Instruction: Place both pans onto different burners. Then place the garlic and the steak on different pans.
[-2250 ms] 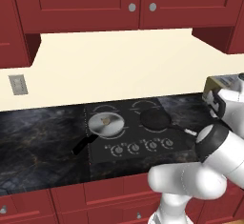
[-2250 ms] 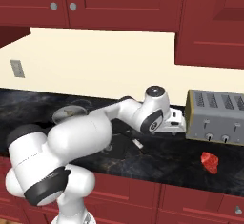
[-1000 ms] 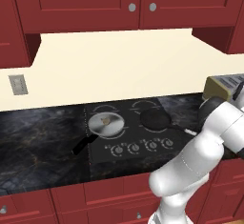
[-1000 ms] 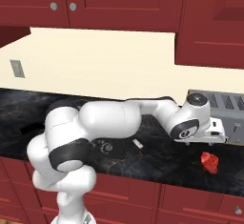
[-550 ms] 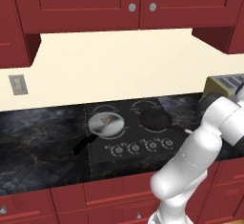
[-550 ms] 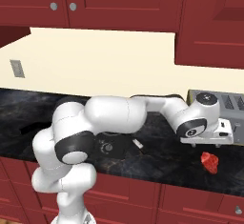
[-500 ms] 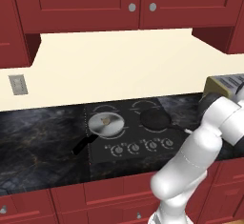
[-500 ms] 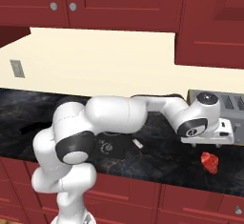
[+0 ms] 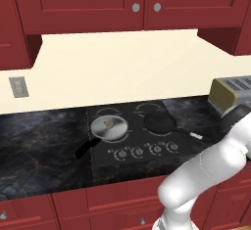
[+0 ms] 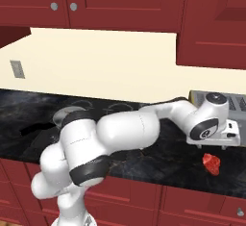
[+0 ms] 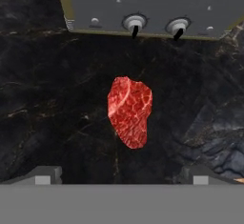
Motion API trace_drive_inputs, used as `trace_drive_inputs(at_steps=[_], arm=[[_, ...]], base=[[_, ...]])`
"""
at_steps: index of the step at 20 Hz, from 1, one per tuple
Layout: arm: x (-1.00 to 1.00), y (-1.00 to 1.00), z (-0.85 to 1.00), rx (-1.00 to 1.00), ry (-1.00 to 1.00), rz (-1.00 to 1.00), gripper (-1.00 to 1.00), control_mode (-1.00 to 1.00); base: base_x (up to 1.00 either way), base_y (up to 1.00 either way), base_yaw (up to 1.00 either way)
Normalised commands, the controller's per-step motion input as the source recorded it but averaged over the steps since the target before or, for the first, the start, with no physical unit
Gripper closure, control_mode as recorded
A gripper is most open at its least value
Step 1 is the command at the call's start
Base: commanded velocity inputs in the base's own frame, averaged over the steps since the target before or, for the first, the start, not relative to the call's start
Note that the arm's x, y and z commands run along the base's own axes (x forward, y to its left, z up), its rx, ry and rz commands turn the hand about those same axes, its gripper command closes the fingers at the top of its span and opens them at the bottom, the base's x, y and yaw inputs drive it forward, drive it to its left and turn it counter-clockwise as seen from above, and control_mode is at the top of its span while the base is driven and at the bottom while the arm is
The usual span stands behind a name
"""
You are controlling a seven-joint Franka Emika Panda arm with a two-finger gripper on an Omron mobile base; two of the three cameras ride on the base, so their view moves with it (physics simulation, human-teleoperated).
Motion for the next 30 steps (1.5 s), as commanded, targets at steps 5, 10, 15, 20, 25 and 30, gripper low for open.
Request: trace_drive_inputs(at_steps=[5, 10, 15, 20, 25, 30], arm=[[0.00, -0.08, -0.21, 0.00, 0.00, 0.00, -1.00, -1.00], [0.00, 0.00, -0.24, 0.00, 0.00, 0.00, -1.00, -1.00], [0.00, 0.00, -0.21, 0.00, 0.00, 0.00, -1.00, -1.00], [0.00, 0.00, -0.24, 0.00, 0.00, 0.00, -1.00, -1.00], [0.00, -0.01, -0.23, 0.00, 0.00, 0.00, -1.00, -1.00], [0.00, -0.06, -0.25, 0.00, 0.00, 0.00, -1.00, -1.00]], base=[[0.00, 0.00, 0.00], [0.00, 0.00, 0.00], [0.00, 0.00, 0.00], [0.00, 0.00, 0.00], [0.00, 0.00, 0.00], [0.00, 0.00, 0.00]])
